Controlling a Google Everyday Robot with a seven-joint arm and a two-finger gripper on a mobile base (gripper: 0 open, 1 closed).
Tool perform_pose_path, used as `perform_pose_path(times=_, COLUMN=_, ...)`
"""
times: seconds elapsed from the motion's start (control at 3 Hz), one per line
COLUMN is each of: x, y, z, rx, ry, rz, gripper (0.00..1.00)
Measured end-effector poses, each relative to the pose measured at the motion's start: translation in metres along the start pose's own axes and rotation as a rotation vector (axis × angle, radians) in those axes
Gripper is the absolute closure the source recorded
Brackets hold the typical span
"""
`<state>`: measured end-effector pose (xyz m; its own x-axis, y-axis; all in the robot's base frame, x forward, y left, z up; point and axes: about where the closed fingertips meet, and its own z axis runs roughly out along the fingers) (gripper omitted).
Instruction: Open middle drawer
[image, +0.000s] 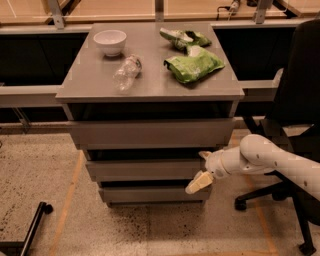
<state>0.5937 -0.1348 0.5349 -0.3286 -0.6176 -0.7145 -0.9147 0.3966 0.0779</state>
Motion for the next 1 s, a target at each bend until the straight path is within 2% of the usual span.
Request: perform_pose_path(times=1.0, x=0.014, y=-0.052, z=0.062, rx=-0.033, ry=-0.063, rz=0.065, gripper=0.0)
